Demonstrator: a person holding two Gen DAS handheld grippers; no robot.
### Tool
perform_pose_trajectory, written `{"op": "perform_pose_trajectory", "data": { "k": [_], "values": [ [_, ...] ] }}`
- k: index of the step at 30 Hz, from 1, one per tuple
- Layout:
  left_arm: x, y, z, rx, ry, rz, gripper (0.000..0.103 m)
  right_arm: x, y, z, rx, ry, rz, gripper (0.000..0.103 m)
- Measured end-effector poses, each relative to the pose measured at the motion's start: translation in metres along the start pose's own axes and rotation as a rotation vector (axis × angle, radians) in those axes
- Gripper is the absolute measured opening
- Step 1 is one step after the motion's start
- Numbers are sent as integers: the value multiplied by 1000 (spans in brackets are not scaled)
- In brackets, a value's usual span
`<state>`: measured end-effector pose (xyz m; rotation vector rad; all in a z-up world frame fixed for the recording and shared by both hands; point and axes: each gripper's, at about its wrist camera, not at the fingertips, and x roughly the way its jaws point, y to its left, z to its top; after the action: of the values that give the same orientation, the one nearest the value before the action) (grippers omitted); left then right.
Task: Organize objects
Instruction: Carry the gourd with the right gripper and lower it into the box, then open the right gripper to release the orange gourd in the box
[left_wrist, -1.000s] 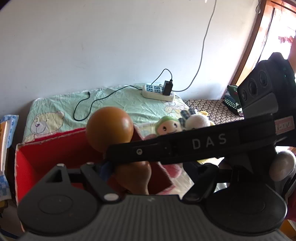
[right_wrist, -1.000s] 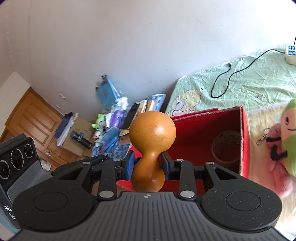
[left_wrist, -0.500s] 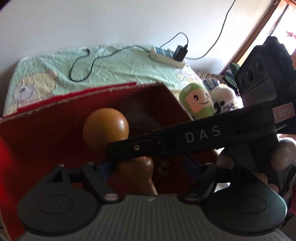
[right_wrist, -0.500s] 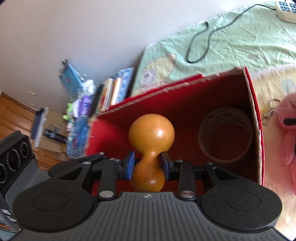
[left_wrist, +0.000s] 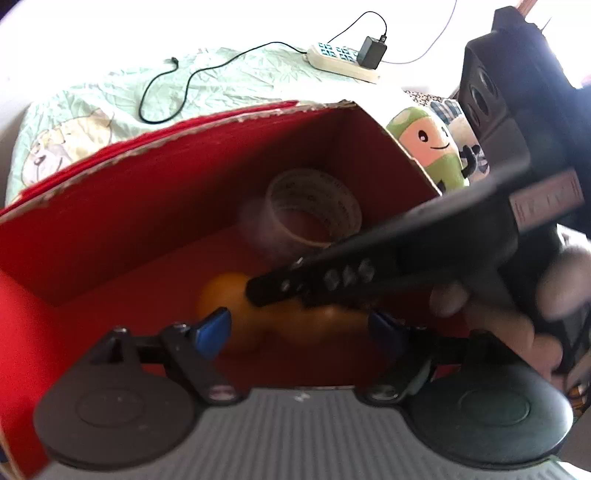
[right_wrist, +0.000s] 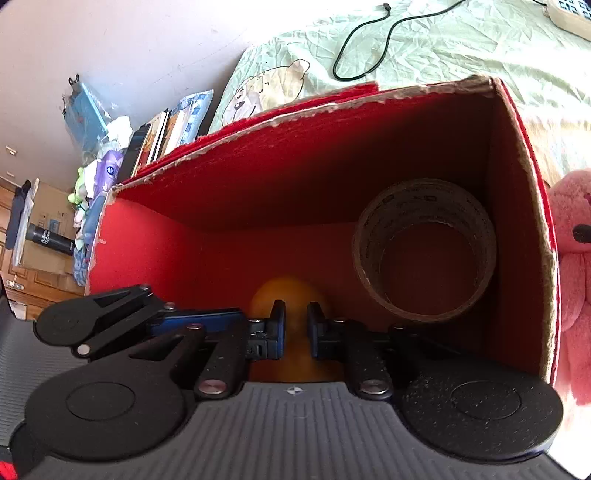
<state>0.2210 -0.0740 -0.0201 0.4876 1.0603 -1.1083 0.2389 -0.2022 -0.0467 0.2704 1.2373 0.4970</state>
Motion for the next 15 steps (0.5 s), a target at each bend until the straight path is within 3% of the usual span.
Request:
{"op": "perform_pose_trajectory", "data": {
  "k": [9, 12, 15],
  "values": [
    [-18, 17, -19, 12, -19, 134, 83, -14, 8, 6, -46, 48, 52, 17],
    [-25, 23, -25, 1, -29, 147, 85, -8, 14, 6, -94, 133, 69, 18],
    [-29, 25, -27, -1, -37, 155, 85, 6, 24, 3, -157, 217, 15, 18]
  ]
}}
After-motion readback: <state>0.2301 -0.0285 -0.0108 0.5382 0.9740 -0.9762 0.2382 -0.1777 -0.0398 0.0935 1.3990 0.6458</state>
